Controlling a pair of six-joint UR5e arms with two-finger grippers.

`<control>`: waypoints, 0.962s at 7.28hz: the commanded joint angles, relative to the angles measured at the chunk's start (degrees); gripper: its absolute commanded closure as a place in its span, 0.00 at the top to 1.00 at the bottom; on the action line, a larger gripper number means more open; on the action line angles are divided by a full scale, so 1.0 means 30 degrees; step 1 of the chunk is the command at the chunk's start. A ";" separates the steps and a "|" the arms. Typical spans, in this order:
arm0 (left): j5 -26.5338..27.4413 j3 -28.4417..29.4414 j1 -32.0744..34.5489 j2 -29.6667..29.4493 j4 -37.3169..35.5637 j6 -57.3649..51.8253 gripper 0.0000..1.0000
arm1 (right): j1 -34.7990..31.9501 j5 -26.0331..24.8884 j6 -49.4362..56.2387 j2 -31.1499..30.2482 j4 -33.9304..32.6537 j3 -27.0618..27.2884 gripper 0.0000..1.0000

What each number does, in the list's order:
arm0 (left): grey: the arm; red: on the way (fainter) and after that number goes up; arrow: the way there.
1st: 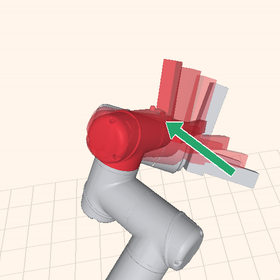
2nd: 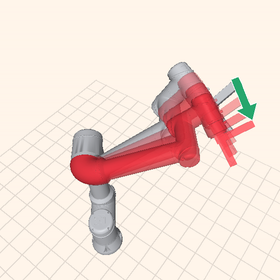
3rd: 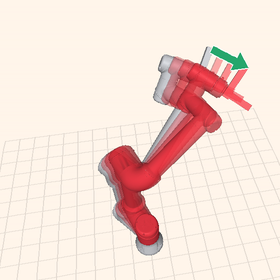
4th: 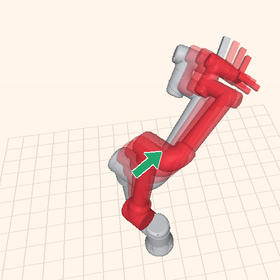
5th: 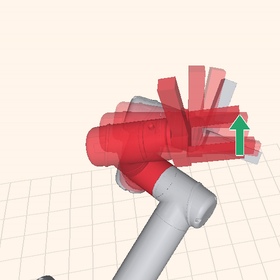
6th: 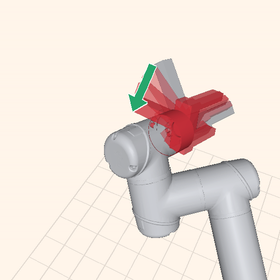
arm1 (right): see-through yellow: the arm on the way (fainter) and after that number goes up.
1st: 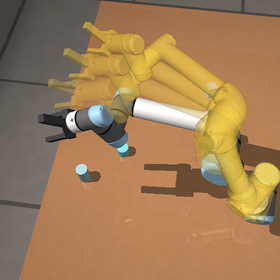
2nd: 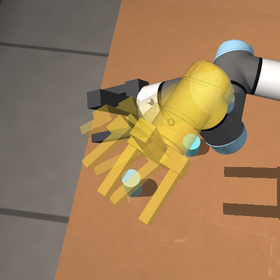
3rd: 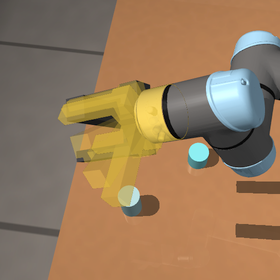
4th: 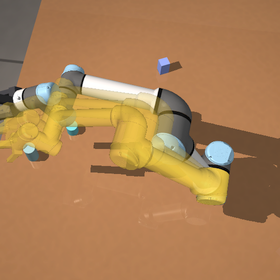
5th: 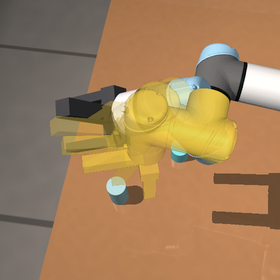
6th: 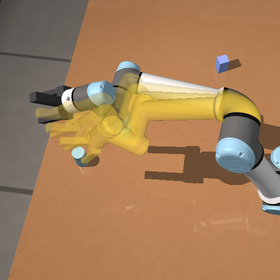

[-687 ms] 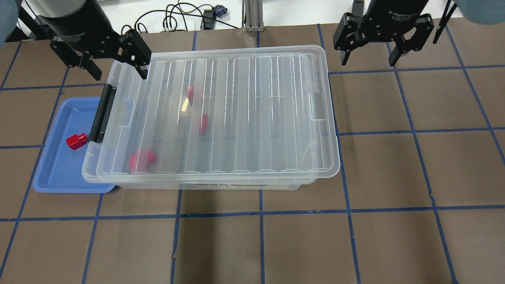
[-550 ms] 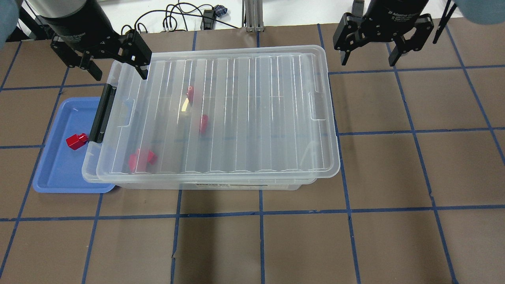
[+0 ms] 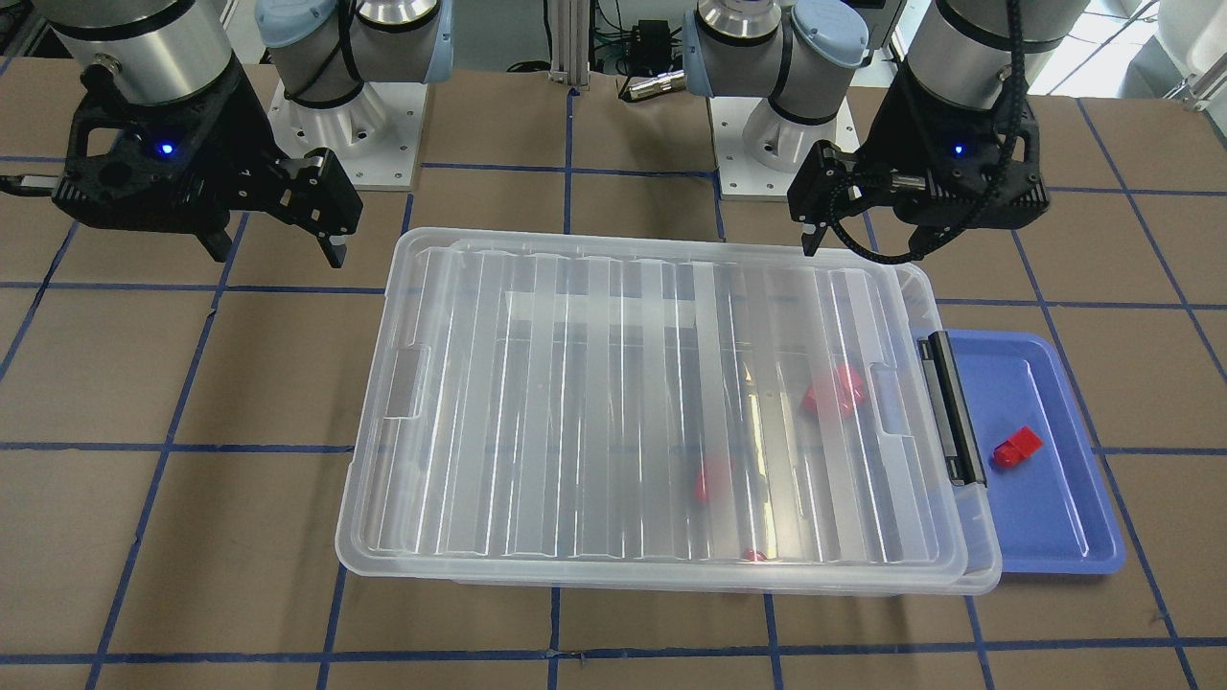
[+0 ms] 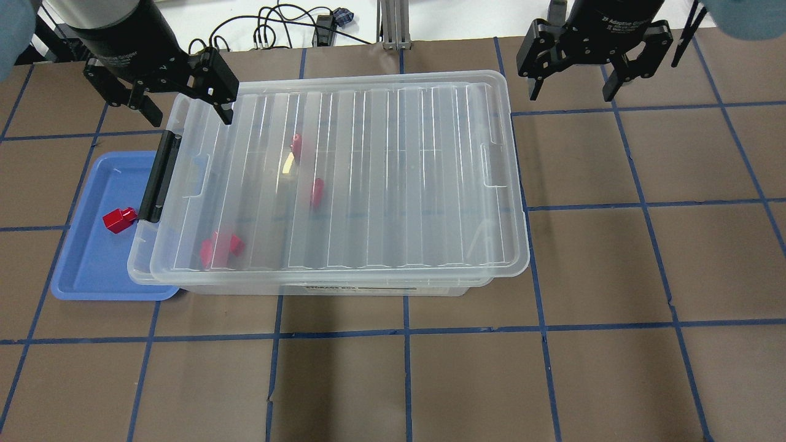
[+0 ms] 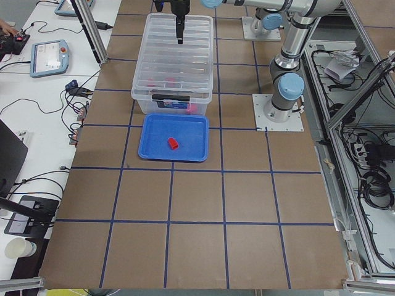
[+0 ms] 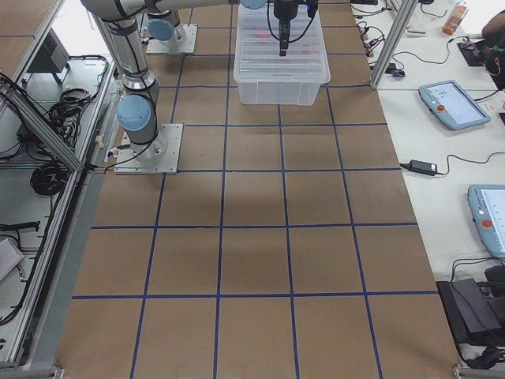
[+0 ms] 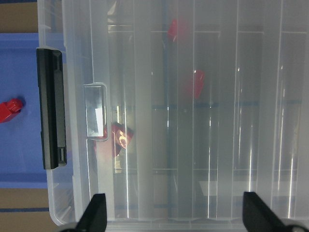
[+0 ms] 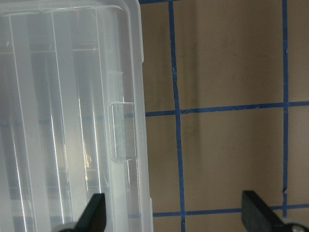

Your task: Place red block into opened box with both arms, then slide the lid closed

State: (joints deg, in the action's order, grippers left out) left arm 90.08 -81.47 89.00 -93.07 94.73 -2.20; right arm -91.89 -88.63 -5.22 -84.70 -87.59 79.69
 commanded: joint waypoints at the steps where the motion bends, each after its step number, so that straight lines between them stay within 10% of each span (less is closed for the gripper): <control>1: 0.0033 -0.0032 0.0010 0.0085 0.0006 0.0090 1.00 | -0.0540 -0.0017 0.0097 0.0372 -0.1094 0.0533 1.00; 4: -0.0026 -0.0237 0.0068 0.0174 -0.0226 0.0207 1.00 | -0.0660 0.0918 0.0623 0.2095 -0.6355 0.3076 1.00; 7: -0.0025 -0.0560 0.0069 0.0438 -0.0404 0.0178 1.00 | -0.0660 0.0599 0.0655 0.2308 -0.6605 0.4956 1.00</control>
State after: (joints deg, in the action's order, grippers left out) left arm 90.13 -82.91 89.20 -91.97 93.65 -1.66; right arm -93.82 -86.59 -3.31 -77.78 -107.24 92.51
